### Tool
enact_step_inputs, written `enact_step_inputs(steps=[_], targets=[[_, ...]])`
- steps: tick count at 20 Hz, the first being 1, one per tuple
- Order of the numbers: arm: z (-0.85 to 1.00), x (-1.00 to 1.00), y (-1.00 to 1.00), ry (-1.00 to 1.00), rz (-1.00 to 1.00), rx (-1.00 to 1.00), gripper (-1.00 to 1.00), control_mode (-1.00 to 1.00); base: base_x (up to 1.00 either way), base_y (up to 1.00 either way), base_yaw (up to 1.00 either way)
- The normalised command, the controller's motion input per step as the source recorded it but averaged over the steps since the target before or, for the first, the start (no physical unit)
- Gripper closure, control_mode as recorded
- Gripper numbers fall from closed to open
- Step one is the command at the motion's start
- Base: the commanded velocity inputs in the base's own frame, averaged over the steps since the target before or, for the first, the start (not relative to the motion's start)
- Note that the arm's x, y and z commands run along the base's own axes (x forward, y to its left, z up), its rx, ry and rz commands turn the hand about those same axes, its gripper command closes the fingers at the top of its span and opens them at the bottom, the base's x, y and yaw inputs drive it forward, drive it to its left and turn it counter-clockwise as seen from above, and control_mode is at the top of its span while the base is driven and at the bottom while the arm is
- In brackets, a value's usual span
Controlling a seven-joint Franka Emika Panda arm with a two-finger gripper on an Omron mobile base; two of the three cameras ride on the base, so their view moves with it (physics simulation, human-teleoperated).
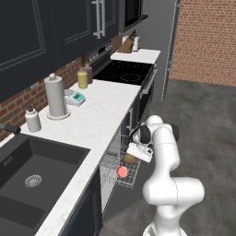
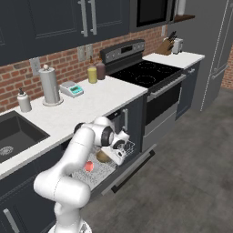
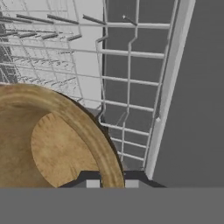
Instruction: Pick up the cup and bowl from the counter, place them in the dishwasher, and close the dishwasher door.
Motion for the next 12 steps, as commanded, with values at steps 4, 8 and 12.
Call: enact_step_inputs(steps=[4, 8, 12], targets=[[-0.29, 0.0, 0.0, -0.07, 0.0, 0.0, 1.0, -1.0, 0.0, 0.0, 0.0], [-0.26, 0.03, 0.0, -0.05, 0.0, 0.0, 1.0, -1.0, 0.0, 0.0, 0.0], [-0.32, 0.21, 0.11, -0.03, 0.0, 0.0, 1.0, -1.0, 0.0, 0.0, 0.0]])
